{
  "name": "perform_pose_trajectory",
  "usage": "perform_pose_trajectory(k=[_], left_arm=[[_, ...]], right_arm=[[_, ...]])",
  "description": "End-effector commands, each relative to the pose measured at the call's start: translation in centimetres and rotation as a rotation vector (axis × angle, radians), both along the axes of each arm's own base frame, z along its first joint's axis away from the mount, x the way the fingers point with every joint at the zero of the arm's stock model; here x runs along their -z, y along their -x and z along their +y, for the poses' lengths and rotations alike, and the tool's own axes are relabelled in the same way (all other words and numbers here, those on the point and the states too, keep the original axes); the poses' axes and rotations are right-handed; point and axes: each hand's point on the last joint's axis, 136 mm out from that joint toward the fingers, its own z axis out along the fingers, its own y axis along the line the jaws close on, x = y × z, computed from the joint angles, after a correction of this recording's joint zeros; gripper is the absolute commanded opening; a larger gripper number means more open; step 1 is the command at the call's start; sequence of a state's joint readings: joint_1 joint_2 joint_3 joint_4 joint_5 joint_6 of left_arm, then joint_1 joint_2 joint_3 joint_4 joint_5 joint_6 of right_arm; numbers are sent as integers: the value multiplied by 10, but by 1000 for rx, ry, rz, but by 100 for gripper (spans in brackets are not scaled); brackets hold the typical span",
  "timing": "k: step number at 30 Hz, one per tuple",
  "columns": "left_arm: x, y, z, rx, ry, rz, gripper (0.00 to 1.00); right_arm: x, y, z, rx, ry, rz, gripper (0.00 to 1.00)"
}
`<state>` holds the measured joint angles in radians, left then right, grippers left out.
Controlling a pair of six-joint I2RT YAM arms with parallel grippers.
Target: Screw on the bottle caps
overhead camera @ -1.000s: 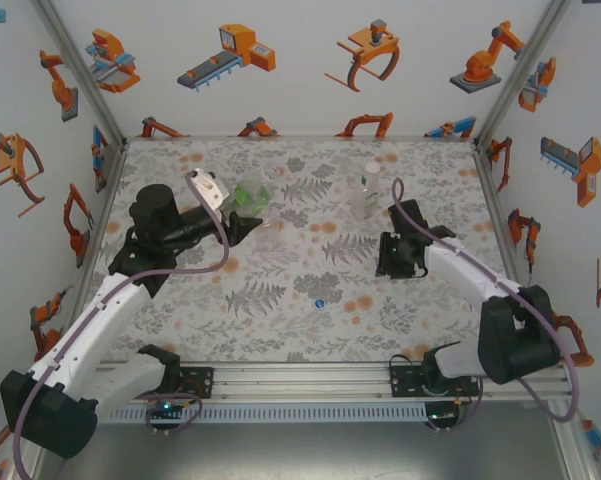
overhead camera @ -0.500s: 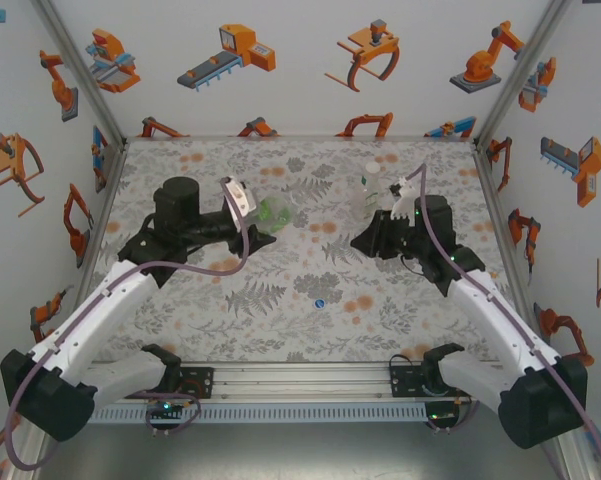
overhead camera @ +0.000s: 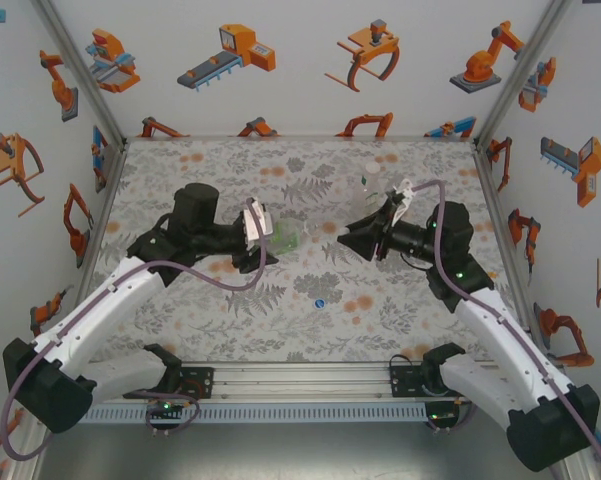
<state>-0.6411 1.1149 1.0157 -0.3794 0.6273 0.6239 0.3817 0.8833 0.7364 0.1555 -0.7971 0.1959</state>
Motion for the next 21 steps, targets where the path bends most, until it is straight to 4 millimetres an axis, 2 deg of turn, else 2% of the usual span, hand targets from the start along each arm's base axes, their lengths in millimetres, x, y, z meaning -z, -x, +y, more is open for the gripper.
perform_pose_trajectory(k=[1,11,21], left_arm=[[-11,13,0,66,-13,-61,0],[0,29,-4,140,-71,-66,0],[2,36,-6,169,-77,-67,0]], right_arm=[[-33,37,10,-183,-1,-262,22],[-48,73,24,-331,35,-432,22],[-51,79,33,-368,53,-484,18]])
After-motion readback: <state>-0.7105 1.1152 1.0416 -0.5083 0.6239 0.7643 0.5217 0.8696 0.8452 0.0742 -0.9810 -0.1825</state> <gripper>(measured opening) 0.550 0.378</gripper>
